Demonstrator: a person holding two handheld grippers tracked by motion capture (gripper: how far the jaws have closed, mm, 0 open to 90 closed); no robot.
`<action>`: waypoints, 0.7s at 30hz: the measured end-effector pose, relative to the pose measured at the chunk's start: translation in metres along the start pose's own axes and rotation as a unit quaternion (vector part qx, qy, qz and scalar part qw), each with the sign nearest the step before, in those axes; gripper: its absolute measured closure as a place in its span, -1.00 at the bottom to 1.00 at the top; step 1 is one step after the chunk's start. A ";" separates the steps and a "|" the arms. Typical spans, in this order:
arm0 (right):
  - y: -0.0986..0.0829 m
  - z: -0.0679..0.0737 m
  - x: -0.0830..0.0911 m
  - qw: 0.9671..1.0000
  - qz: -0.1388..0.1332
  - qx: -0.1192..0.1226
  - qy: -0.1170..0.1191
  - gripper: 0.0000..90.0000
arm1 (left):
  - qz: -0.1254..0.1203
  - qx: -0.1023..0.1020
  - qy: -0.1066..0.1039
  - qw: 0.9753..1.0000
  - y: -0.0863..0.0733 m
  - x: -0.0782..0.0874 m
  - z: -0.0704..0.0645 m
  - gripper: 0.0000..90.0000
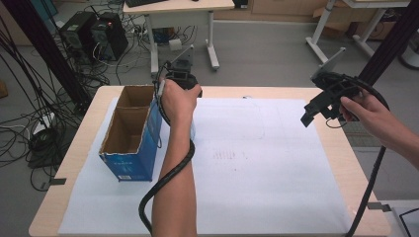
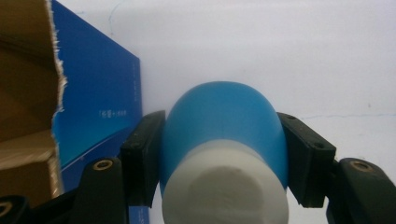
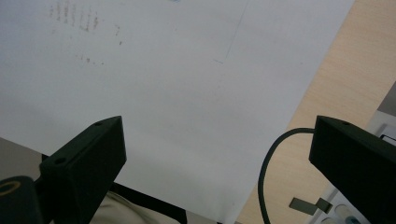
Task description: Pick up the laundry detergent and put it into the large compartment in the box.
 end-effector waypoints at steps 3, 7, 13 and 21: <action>-0.003 0.003 0.002 1.000 0.000 0.002 -0.002 -0.92 | -0.009 0.000 -0.001 1.000 -0.006 0.015 -0.001 -0.15; -0.005 0.007 0.002 1.000 0.004 0.006 -0.003 -0.92 | -0.020 -0.002 0.000 1.000 -0.015 0.039 -0.001 -0.15; -0.015 0.011 0.009 1.000 -0.007 0.006 0.000 -0.92 | -0.030 -0.007 0.002 1.000 -0.026 0.072 0.000 -0.15; -0.025 0.018 0.015 1.000 -0.014 0.011 0.000 -0.92 | -0.042 -0.010 0.005 0.999 -0.034 0.110 0.000 -0.15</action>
Point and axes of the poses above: each handheld gripper's, and its own axes: x roughly backward along the jaws, y roughly out of its top, z roughly to its left, the point moved 2 cm from there along -x, roughly forward along the jaws, and after that the axes turned 2 degrees about -y, right-handed, at the moved point
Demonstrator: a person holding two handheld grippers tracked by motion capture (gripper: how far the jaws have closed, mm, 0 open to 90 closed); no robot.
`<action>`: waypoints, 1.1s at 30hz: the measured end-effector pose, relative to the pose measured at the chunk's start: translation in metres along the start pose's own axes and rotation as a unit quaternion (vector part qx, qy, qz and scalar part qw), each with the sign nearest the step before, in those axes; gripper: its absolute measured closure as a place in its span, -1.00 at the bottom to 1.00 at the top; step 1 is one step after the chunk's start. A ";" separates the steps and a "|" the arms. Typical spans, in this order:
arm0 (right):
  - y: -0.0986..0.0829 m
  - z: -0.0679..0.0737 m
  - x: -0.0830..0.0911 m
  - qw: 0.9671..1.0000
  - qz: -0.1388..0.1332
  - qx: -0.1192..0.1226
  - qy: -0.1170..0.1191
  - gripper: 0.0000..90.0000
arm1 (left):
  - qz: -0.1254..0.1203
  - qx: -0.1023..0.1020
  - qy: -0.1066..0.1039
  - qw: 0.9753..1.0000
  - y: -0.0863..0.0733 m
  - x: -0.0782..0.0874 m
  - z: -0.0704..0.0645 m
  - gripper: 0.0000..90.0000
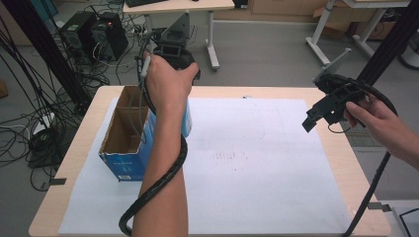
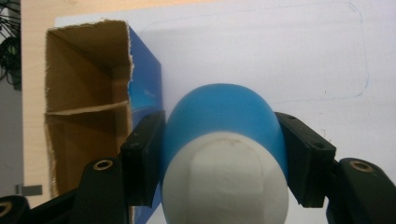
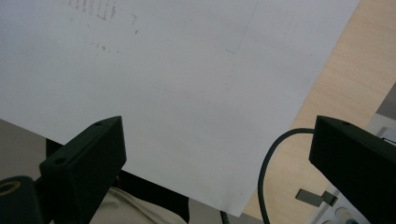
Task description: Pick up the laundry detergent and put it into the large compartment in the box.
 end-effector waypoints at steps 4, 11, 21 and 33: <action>-0.002 0.002 0.001 1.000 -0.001 0.001 0.000 -0.92 | -0.011 0.000 0.006 1.000 -0.002 0.018 -0.001 -0.15; -0.001 0.005 0.001 1.000 0.001 0.003 -0.001 -0.92 | -0.028 0.000 0.006 1.000 0.000 0.049 0.005 -0.14; -0.001 0.005 -0.001 1.000 0.003 0.004 0.002 -0.92 | -0.056 0.001 0.012 0.998 -0.005 0.083 0.016 -0.15; -0.003 0.003 0.004 1.000 0.001 0.002 0.004 -0.92 | -0.069 0.029 0.031 0.997 -0.008 0.111 0.044 -0.14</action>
Point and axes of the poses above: each handheld gripper's, and its own axes: x roughly backward along the jaws, y roughly out of its top, z roughly to its left, the point moved 2 cm from there along -x, roughly forward along the jaws, and after that the axes turned 2 degrees about -y, right-handed, at the moved point
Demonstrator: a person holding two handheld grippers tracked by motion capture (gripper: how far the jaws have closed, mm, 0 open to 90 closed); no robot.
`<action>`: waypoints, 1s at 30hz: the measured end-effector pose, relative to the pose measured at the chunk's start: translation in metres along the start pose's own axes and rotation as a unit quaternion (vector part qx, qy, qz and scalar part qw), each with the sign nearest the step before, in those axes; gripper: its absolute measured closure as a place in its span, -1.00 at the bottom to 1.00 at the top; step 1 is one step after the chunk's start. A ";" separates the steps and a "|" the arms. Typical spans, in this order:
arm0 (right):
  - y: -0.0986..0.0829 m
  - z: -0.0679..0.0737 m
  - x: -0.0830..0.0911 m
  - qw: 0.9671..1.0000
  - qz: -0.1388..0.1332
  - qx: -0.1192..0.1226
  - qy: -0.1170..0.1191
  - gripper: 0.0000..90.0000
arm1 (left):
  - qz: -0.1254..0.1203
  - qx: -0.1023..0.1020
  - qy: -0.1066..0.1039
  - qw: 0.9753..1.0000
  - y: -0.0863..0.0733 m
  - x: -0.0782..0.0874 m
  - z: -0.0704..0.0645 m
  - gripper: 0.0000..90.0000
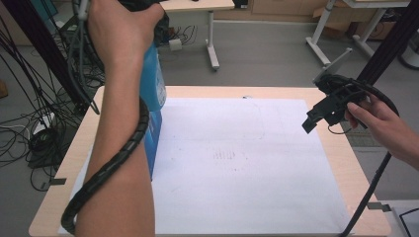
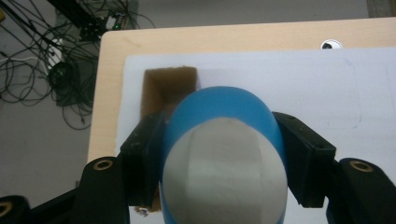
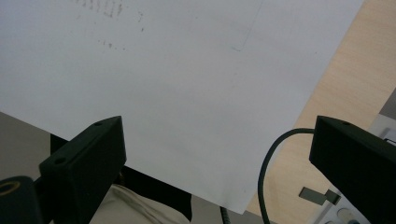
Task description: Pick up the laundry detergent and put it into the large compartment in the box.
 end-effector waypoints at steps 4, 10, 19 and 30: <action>0.001 0.000 -0.001 1.000 0.000 -0.002 -0.001 -0.92 | -0.005 0.011 0.008 1.000 0.000 0.006 0.011 -0.14; 0.003 0.001 -0.001 1.000 0.002 -0.002 -0.003 -0.92 | -0.007 0.023 0.015 1.000 -0.003 0.010 0.027 -0.14; 0.004 0.005 0.000 1.000 0.002 0.000 -0.005 -0.92 | 0.000 0.041 0.019 0.999 -0.006 0.001 0.047 -0.14; 0.004 0.004 0.001 1.000 0.002 -0.005 -0.007 -0.92 | 0.019 0.056 0.019 0.998 -0.013 -0.024 0.067 -0.14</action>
Point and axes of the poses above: each handheld gripper's, and its own axes: x roughly backward along the jaws, y roughly out of its top, z roughly to its left, the point moved 2 cm from there along -x, roughly forward along the jaws, and after that the axes turned 2 degrees about -y, right-handed, at the moved point
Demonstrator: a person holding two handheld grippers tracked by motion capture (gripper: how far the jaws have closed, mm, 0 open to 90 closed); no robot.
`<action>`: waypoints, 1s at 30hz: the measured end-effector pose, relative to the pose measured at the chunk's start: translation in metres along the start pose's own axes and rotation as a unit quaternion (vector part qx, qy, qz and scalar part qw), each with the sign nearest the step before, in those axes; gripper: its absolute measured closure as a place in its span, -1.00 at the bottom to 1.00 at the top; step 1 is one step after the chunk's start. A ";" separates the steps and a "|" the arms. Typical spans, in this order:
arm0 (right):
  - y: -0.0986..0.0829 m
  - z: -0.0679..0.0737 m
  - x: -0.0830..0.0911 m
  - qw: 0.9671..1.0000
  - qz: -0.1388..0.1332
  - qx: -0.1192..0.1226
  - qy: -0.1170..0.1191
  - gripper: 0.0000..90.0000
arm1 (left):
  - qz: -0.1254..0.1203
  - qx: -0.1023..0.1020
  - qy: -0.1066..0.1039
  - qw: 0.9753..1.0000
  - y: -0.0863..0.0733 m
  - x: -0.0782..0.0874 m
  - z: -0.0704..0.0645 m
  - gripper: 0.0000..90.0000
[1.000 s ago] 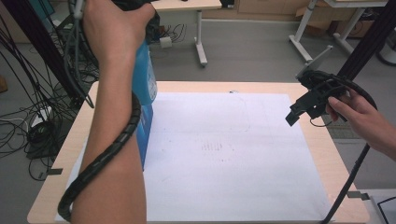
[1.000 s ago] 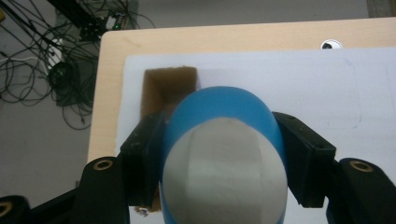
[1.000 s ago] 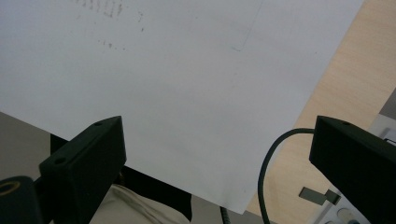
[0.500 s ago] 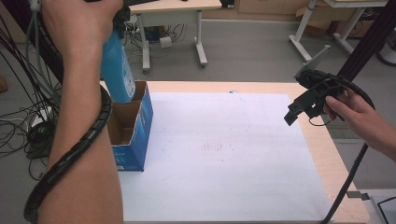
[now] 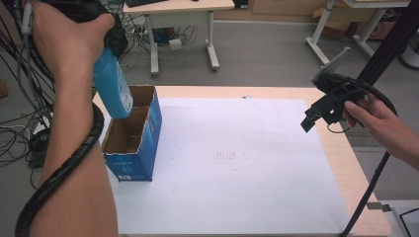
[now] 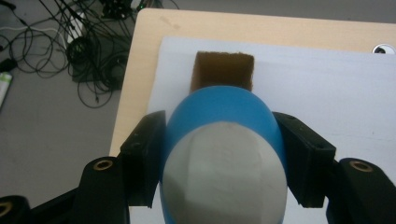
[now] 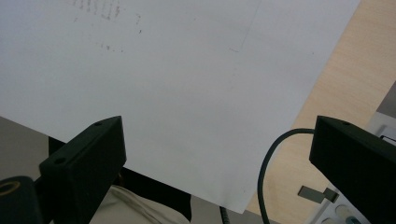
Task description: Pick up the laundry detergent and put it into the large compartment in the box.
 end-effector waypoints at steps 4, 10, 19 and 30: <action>0.000 0.001 0.000 1.000 0.000 0.000 -0.002 -0.92 | 0.006 0.003 0.002 1.000 -0.002 -0.009 0.005 -0.14; 0.002 0.004 -0.001 1.000 0.002 0.002 -0.004 -0.92 | 0.008 0.002 0.000 1.000 -0.007 -0.022 0.011 -0.14; 0.000 0.006 0.000 1.000 0.002 0.000 -0.009 -0.92 | 0.017 0.000 -0.003 1.000 -0.011 -0.042 0.014 -0.14; 0.002 0.009 -0.003 1.000 0.005 0.002 -0.011 -0.92 | 0.028 0.000 -0.005 1.000 -0.018 -0.069 0.018 -0.14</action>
Point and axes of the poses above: each handheld gripper's, and its own axes: x roughly backward along the jaws, y roughly out of its top, z roughly to its left, the point moved 2 cm from there along -x, roughly forward along the jaws, and after that the axes turned 2 degrees about -y, right-handed, at the moved point
